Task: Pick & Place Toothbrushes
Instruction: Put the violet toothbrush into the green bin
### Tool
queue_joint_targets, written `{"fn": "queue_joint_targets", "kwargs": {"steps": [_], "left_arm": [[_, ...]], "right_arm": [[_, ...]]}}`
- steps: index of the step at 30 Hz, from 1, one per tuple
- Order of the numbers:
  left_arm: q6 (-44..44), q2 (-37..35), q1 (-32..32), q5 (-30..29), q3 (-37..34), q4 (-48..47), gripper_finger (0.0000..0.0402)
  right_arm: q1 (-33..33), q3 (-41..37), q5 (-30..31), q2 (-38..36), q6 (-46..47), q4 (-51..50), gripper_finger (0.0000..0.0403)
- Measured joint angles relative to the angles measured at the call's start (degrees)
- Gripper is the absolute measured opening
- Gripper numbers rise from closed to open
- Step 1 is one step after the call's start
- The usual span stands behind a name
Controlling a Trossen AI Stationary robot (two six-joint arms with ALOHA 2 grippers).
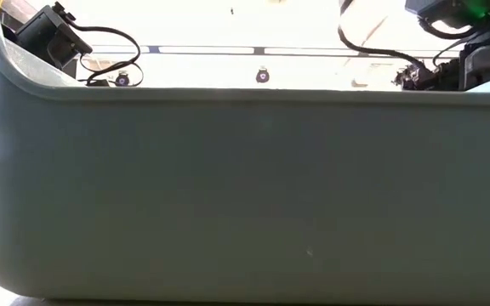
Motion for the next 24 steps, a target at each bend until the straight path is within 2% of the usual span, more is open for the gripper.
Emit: {"fn": "queue_joint_targets", "kwargs": {"steps": [13,20,24], "left_arm": [[0.0,0.0,0.0,0.0,0.0,-0.2,0.0000],[0.0,0.0,0.0,0.0,0.0,-0.4,0.0000],[0.0,0.0,0.0,0.0,0.0,-0.4,0.0000]], "right_arm": [[0.4,0.1,0.5,4.0,-1.3,1.7,0.0111],[0.4,0.1,0.7,4.4,-1.3,1.7,0.0060],[0.4,0.1,-1.6,4.4,-1.3,1.7,0.0025]]}}
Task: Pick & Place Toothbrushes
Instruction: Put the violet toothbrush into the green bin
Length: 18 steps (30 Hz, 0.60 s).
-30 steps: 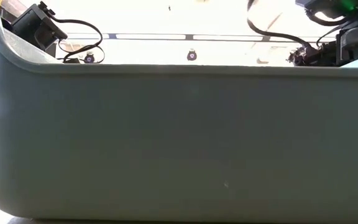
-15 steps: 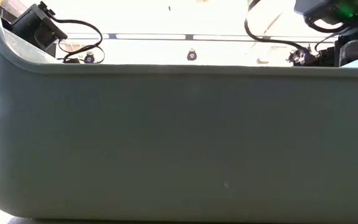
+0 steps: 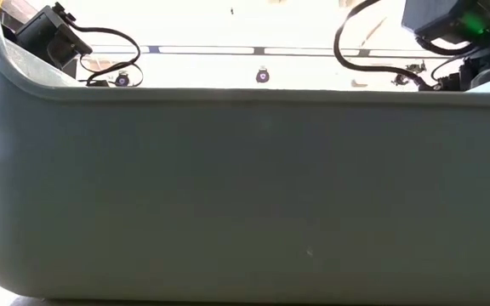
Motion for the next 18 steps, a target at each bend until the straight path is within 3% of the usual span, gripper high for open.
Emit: {"fn": "queue_joint_targets", "kwargs": {"steps": [9,18], "left_arm": [[0.0,0.0,0.0,0.0,0.0,0.0,0.0000],[0.0,0.0,0.0,0.0,0.0,0.0,0.0000]], "right_arm": [[-0.4,0.3,-2.9,-0.9,-2.2,-0.1,0.0003],[-6.3,0.7,-3.6,-8.0,-8.6,-0.8,0.0003]]}}
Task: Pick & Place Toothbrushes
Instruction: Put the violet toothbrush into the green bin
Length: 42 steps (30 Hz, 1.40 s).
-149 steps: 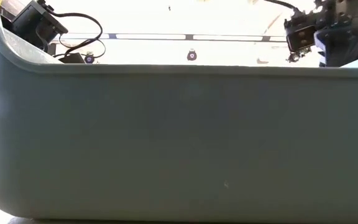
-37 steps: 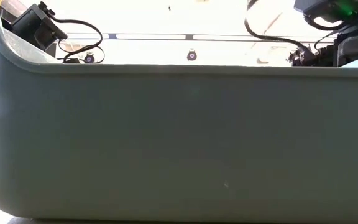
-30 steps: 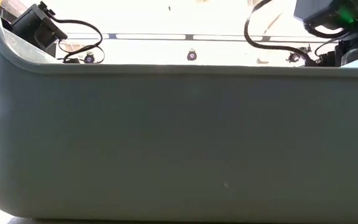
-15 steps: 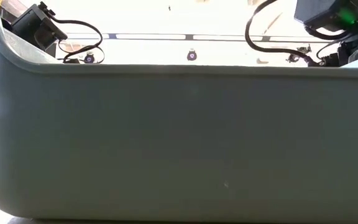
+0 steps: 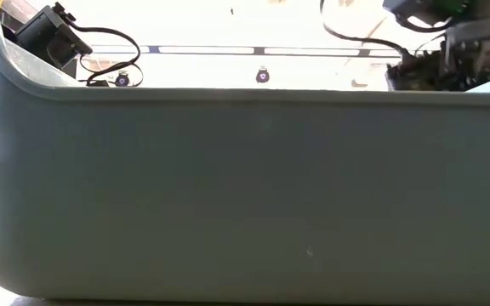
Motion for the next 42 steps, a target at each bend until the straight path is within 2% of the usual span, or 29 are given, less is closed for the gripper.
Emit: {"fn": "queue_joint_targets", "kwargs": {"steps": [8,14,17,22,29,32,37,42], "left_arm": [[0.0,0.0,0.0,0.0,0.0,0.0,0.0000],[0.0,0.0,0.0,-0.7,0.0,0.0,0.0000],[0.0,0.0,0.0,-0.9,0.0,0.0,0.0000],[0.0,0.0,0.0,-1.0,0.0,0.0,0.0000],[0.0,0.0,0.0,-1.0,0.0,0.0,0.0000],[0.0,0.0,0.0,-1.0,0.0,0.0,0.0000],[0.0,0.0,0.0,-1.1,0.0,0.0,0.0000],[0.0,0.0,0.0,-1.2,0.0,0.0,0.0000]], "right_arm": [[-6.5,0.1,1.8,-3.6,-3.0,-1.5,0.0003],[-11.5,0.0,11.6,-2.4,-1.5,-5.1,0.0003],[-14.0,0.0,13.1,-2.2,-1.9,-5.1,0.0003],[-16.6,0.0,9.1,-2.2,-4.9,-4.8,0.0017],[-16.7,0.0,10.3,-2.2,-3.2,-4.9,0.0116],[-16.8,0.0,9.0,-2.2,-2.6,-5.6,0.0144],[-16.6,0.0,3.3,-2.1,-1.5,-9.8,0.0149],[-15.5,0.0,2.5,-2.1,-1.5,-11.1,0.0138]]}}
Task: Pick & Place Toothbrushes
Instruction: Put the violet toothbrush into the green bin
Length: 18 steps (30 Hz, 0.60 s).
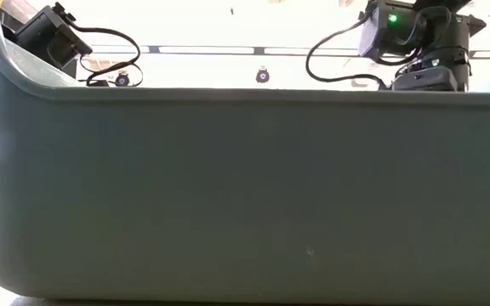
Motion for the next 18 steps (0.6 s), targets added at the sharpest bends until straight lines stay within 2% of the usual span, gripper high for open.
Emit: {"fn": "queue_joint_targets", "kwargs": {"steps": [12,18], "left_arm": [[0.0,0.0,0.0,0.0,0.0,0.0,0.0000],[0.0,0.0,0.0,0.0,0.0,0.0,0.0000]], "right_arm": [[4.0,0.0,0.8,0.1,0.0,2.6,0.0138],[5.0,0.0,2.3,2.5,0.0,3.5,0.0138]]}}
